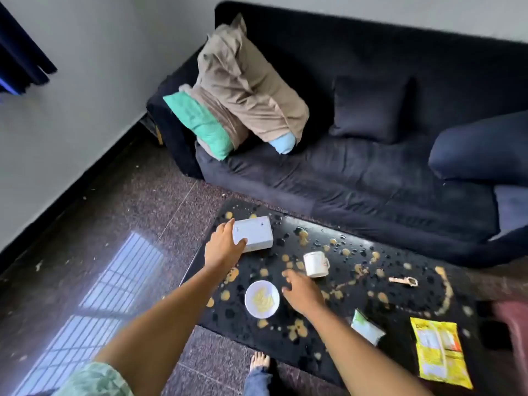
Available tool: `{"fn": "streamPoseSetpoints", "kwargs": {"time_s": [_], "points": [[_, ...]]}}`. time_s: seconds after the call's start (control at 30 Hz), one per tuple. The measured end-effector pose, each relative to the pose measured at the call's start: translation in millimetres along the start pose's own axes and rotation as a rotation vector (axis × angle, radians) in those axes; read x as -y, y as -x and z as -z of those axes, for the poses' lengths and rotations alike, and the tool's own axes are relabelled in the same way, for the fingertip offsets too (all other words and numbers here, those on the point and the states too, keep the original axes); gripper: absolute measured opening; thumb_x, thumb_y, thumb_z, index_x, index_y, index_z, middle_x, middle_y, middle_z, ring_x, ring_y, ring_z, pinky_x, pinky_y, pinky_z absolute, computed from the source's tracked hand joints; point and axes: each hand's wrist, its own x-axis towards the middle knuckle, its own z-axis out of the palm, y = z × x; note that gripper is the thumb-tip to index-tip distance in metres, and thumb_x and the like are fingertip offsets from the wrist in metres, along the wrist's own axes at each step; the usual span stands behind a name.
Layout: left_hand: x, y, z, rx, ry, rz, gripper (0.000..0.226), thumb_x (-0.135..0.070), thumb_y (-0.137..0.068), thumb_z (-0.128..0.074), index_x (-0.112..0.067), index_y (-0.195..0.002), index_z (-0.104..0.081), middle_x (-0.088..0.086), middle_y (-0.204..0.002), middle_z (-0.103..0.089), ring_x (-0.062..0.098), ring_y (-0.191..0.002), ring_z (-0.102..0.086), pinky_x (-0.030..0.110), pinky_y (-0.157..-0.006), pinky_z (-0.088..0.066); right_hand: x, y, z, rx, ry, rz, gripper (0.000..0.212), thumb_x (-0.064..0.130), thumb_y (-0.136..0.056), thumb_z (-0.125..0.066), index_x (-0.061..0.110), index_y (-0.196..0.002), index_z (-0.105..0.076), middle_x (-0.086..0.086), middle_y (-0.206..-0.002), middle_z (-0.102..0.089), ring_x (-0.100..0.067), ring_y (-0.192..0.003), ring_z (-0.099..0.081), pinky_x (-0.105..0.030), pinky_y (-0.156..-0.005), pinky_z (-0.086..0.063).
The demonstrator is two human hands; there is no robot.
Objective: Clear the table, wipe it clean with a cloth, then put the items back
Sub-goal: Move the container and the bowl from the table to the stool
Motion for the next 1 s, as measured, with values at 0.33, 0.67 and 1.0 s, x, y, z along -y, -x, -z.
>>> {"fn": "streamPoseSetpoints", "kwargs": {"time_s": [0.33, 0.67, 1.0], "points": [[53, -119, -56, 0.262, 0.383, 0.383, 0.086, -0.037, -0.084, -0.069, -0.025, -0.151, -0.016, 0.007, -0.151, -0.035, 0.032, -0.128, -0.045, 0.038, -0.096, -0.043, -15, -86, -79, 0.185, 0.104, -0.159, 0.036, 0.020, -0.095, -0.049, 0.021, -0.130, -0.046, -0.005, -0.129, -0.055, -0.025, -0.117, -0.053, -0.034, -0.086, -0.046], [77, -142, -76, 0.201, 0.314, 0.367, 0.048, -0.040, -0.072, -0.080, -0.020, -0.102, -0.048, 0.008, -0.099, -0.063, 0.026, -0.073, -0.063, 0.043, -0.067, -0.059, -16, -110, -91, 0.227, 0.168, -0.167, 0.018, 0.006, -0.092, -0.043, 0.011, -0.105, -0.055, -0.010, -0.109, -0.061, -0.029, -0.099, -0.058, -0.031, -0.065, -0.037], [71, -77, -55, 0.075, 0.292, 0.155, 0.038, -0.036, -0.066, -0.084, -0.017, -0.072, -0.051, -0.007, -0.061, -0.061, 0.010, -0.051, -0.048, 0.027, -0.049, -0.035, -23, -86, -79, 0.129, 0.065, -0.172, 0.016, 0.006, -0.091, -0.045, 0.007, -0.102, -0.057, -0.014, -0.110, -0.063, -0.033, -0.101, -0.059, -0.032, -0.066, -0.037]]}}
